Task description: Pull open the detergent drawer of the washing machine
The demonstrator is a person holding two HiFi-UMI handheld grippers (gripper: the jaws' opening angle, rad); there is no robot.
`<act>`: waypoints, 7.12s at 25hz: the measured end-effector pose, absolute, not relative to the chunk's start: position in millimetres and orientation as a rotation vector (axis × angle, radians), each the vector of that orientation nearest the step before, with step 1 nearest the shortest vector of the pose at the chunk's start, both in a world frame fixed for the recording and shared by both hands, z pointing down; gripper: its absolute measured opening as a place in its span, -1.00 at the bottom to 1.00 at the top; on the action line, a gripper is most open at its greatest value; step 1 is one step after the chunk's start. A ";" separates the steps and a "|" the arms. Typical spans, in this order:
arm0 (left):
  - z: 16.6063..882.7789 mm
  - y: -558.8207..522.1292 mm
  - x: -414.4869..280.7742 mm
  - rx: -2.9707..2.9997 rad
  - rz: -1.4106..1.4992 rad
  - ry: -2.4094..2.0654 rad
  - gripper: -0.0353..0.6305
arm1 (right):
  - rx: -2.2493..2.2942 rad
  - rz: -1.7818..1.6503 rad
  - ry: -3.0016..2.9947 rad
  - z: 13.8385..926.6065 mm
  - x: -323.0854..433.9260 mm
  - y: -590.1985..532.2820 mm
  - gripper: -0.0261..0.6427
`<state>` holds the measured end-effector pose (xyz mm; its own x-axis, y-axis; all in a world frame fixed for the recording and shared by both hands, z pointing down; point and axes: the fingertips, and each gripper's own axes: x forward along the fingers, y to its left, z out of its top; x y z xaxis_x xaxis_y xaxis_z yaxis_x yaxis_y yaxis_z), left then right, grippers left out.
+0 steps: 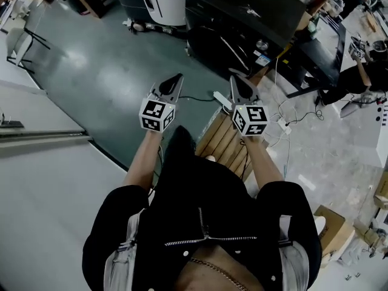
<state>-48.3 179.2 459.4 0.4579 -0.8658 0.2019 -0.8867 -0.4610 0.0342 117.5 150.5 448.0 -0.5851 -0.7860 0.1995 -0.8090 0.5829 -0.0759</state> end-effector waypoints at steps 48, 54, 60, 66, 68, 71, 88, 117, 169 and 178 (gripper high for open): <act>413.7 -146.4 -85.3 2.534 0.217 -1.333 -0.83 | 1.478 0.273 -2.618 370.5 73.0 -162.8 -0.90; 423.8 -176.9 -94.5 2.548 0.210 -1.266 -0.83 | 1.490 0.282 -2.575 378.5 63.7 -183.7 -0.90; 450.4 -207.3 -103.7 2.500 0.150 -1.197 -0.83 | 1.475 0.307 -2.540 395.9 50.5 -199.0 -0.90; 483.9 -228.4 -100.3 2.463 0.113 -1.134 -0.83 | 1.503 0.357 -2.507 416.0 47.6 -212.3 -0.90; 496.7 -232.9 -99.1 2.440 0.090 -1.123 -0.83 | 1.502 0.378 -2.493 425.3 48.6 -212.9 -0.90; 517.3 -237.2 -97.5 2.381 0.058 -1.104 -0.83 | 1.505 0.404 -2.467 438.9 52.5 -211.0 -0.90; 589.9 -271.8 -102.1 2.062 -0.325 -0.980 -0.83 | 1.497 0.498 -2.454 489.9 50.2 -215.6 -0.90; 622.3 -299.1 -57.5 1.693 -1.000 -0.391 0.08 | 1.530 0.595 -2.358 530.1 70.9 -196.6 -0.90; 623.1 -230.0 -92.2 1.679 -1.047 -0.386 -0.08 | 1.503 0.710 -2.334 559.8 75.4 -169.3 -0.90; 621.6 -217.1 -98.0 1.681 -1.028 -0.381 -0.07 | 1.481 0.699 -2.349 554.8 70.5 -163.6 -0.90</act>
<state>-98.0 -217.1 621.6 0.5753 -0.6906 -0.4382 0.2377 -0.3715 0.8975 70.5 -163.6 554.8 -0.4370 -0.7653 0.4727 -0.8992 0.3586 -0.2506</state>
